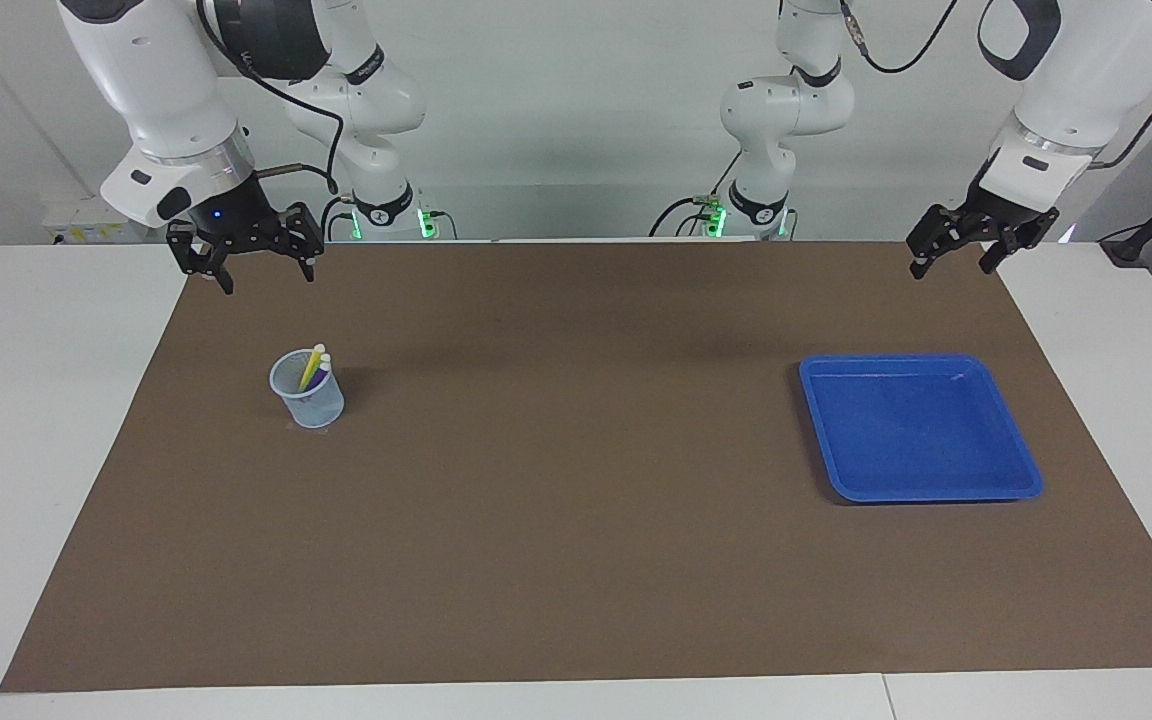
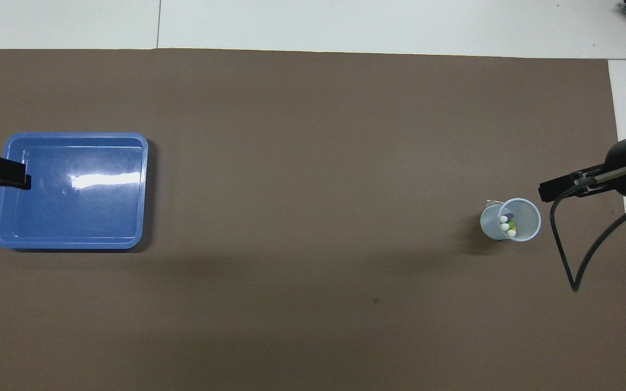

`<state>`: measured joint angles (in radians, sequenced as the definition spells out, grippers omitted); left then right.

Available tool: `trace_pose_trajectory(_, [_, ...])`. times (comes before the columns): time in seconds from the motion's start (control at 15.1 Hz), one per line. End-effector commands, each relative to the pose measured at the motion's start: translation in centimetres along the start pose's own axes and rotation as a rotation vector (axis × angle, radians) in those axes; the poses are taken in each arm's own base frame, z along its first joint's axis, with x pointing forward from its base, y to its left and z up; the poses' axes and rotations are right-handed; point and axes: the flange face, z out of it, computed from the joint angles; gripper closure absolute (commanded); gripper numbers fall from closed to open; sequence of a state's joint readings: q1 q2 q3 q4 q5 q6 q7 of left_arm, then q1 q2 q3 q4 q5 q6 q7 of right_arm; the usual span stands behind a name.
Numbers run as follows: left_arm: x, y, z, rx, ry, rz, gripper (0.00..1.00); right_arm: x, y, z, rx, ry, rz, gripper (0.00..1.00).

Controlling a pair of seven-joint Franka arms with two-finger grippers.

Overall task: Right arm passes pens to left for tray arrangement
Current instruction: 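Move the right gripper toward the white cup of pens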

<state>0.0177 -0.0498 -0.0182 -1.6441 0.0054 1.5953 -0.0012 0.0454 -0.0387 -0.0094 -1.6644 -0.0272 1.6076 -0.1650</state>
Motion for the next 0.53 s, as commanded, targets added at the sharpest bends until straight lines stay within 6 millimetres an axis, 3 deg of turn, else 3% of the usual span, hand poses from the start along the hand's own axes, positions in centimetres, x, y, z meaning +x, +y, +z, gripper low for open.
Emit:
trace_pose_trajectory(0.0, [-0.84, -0.02, -0.20, -0.012, 0.017, 0.011, 0.00, 0.30, -0.09, -0.20, 0.001, -0.002, 0.022, 0.00])
trace_pose_trajectory(0.46, [-0.88, 0.06, -0.17, -0.012, 0.014, 0.011, 0.00, 0.38, -0.73, -0.18, 0.022, -0.001, 0.015, 0.00])
